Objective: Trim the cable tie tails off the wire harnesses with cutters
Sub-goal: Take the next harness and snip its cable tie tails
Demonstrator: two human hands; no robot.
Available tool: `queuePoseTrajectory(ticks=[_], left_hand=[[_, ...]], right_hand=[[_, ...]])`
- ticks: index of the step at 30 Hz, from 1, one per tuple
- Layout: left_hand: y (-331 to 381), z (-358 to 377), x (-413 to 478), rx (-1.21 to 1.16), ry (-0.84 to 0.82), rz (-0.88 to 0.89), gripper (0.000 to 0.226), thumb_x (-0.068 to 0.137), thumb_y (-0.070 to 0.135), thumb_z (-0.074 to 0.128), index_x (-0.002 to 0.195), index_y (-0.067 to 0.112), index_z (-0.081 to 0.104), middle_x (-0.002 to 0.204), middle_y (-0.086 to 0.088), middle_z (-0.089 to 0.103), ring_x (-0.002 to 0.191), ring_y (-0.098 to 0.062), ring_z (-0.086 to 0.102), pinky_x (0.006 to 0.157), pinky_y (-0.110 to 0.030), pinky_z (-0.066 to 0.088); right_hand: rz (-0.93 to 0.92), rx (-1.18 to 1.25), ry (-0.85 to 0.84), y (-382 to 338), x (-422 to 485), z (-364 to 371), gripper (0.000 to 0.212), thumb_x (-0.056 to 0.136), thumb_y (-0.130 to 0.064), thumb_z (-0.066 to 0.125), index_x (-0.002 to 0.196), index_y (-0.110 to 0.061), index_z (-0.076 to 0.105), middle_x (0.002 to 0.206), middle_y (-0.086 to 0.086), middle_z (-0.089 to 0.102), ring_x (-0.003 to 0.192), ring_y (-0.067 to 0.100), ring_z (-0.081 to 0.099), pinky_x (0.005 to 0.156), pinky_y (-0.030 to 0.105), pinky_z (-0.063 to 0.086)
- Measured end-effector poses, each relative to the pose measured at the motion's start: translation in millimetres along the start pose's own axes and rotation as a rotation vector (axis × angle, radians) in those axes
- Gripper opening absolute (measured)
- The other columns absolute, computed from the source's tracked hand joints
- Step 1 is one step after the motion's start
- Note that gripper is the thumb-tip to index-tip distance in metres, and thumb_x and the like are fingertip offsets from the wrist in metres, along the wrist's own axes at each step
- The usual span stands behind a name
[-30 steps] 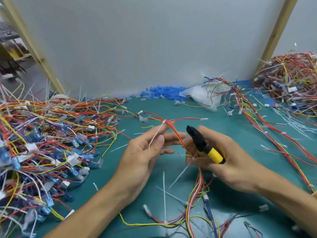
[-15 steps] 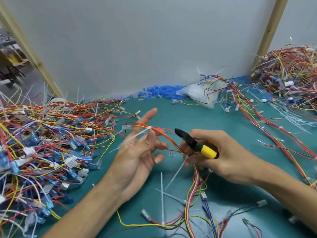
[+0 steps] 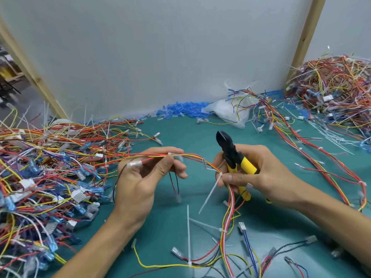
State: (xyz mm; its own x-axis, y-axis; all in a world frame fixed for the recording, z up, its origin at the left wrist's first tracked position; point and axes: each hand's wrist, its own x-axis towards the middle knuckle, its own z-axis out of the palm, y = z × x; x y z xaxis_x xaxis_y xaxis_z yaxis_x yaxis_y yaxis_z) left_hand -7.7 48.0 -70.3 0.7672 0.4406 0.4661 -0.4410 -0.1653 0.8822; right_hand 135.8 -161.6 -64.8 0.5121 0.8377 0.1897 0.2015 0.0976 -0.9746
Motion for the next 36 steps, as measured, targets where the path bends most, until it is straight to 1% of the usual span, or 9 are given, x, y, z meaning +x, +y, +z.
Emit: queuePoseTrajectory(ticks=[5, 9, 13, 16, 20, 24, 30, 33, 36], left_hand=[[-2.0, -1.5, -0.2, -0.031, 0.066, -0.048, 0.017, 0.096, 0.018, 0.065, 0.095, 0.008, 0.079, 0.076, -0.018, 0.074, 0.063, -0.042, 0.073, 0.072, -0.035, 0.059], [-9.2, 1.0, 0.1, 0.023, 0.102, -0.121, 0.026, 0.097, 0.022, 0.063, 0.088, 0.002, 0.079, 0.08, -0.019, 0.077, 0.072, -0.038, 0.076, 0.075, -0.029, 0.06], [-13.1, 2.8, -2.7, 0.038, 0.078, -0.193, 0.031, 0.099, 0.024, 0.061, 0.084, 0.005, 0.079, 0.079, -0.017, 0.077, 0.068, -0.036, 0.075, 0.069, -0.027, 0.057], [-13.7, 5.4, -3.9, 0.0, 0.08, -0.207, 0.032, 0.097, 0.026, 0.06, 0.084, 0.003, 0.077, 0.078, -0.02, 0.075, 0.062, -0.034, 0.071, 0.063, -0.028, 0.055], [-14.6, 8.6, -6.8, 0.061, 0.068, -0.138, 0.03, 0.097, 0.019, 0.06, 0.081, 0.0, 0.076, 0.07, -0.015, 0.073, 0.052, -0.027, 0.065, 0.058, -0.028, 0.054], [-16.5, 12.7, -11.6, 0.187, 0.048, -0.118, 0.029, 0.095, 0.021, 0.063, 0.073, 0.005, 0.073, 0.062, -0.009, 0.069, 0.043, -0.019, 0.059, 0.05, -0.023, 0.048], [-19.0, 13.9, -13.9, 0.257, 0.024, -0.084, 0.032, 0.095, 0.036, 0.063, 0.075, 0.014, 0.073, 0.064, -0.004, 0.069, 0.045, -0.02, 0.061, 0.054, -0.023, 0.048], [-19.7, 12.4, -14.0, 0.27, 0.015, -0.075, 0.029, 0.097, 0.036, 0.061, 0.079, 0.017, 0.074, 0.066, -0.004, 0.07, 0.046, -0.02, 0.061, 0.054, -0.023, 0.048], [-19.1, 12.9, -15.2, 0.276, 0.005, -0.061, 0.029, 0.098, 0.036, 0.06, 0.082, 0.016, 0.075, 0.068, -0.002, 0.07, 0.049, -0.02, 0.063, 0.058, -0.021, 0.049]], right_hand=[[-0.055, -0.207, 0.109, 8.9, -2.2, 2.8, 0.005, 0.089, -0.009, 0.072, 0.094, -0.01, 0.073, 0.07, -0.001, 0.071, 0.058, 0.017, 0.062, 0.059, 0.026, 0.051], [-0.045, -0.328, 0.277, 14.2, 2.7, 5.0, 0.015, 0.087, -0.024, 0.068, 0.087, -0.009, 0.068, 0.067, 0.009, 0.067, 0.062, 0.022, 0.066, 0.061, 0.024, 0.049], [0.027, -0.263, 0.188, 10.4, 4.9, -0.7, 0.019, 0.081, -0.024, 0.071, 0.09, -0.009, 0.066, 0.08, 0.017, 0.068, 0.068, 0.03, 0.066, 0.062, 0.038, 0.052], [0.026, -0.333, 0.108, 6.1, 0.7, -5.8, 0.022, 0.081, -0.024, 0.073, 0.099, -0.014, 0.066, 0.088, 0.007, 0.07, 0.079, 0.037, 0.065, 0.066, 0.047, 0.054], [-0.017, -0.338, 0.132, 8.5, -0.7, -0.9, 0.025, 0.085, -0.035, 0.075, 0.095, -0.015, 0.065, 0.077, 0.006, 0.064, 0.068, 0.027, 0.06, 0.06, 0.032, 0.048], [-0.014, -0.291, 0.295, 10.4, 1.5, 2.6, 0.052, 0.083, -0.055, 0.073, 0.08, -0.004, 0.06, 0.064, 0.02, 0.044, 0.055, 0.024, 0.04, 0.053, 0.042, 0.035], [-0.11, -0.604, 0.308, -4.5, -2.7, -1.5, 0.03, 0.088, -0.044, 0.08, 0.083, -0.016, 0.07, 0.064, 0.003, 0.06, 0.059, 0.029, 0.054, 0.055, 0.042, 0.046], [-0.127, -0.675, 0.234, -2.2, -4.0, -1.1, 0.029, 0.089, -0.03, 0.08, 0.071, -0.013, 0.066, 0.056, 0.008, 0.045, 0.052, 0.024, 0.036, 0.049, 0.036, 0.029], [-0.243, -0.767, 0.203, -3.7, -5.3, 0.4, 0.03, 0.091, -0.029, 0.082, 0.069, -0.02, 0.063, 0.056, 0.0, 0.042, 0.054, 0.017, 0.032, 0.049, 0.033, 0.03]])
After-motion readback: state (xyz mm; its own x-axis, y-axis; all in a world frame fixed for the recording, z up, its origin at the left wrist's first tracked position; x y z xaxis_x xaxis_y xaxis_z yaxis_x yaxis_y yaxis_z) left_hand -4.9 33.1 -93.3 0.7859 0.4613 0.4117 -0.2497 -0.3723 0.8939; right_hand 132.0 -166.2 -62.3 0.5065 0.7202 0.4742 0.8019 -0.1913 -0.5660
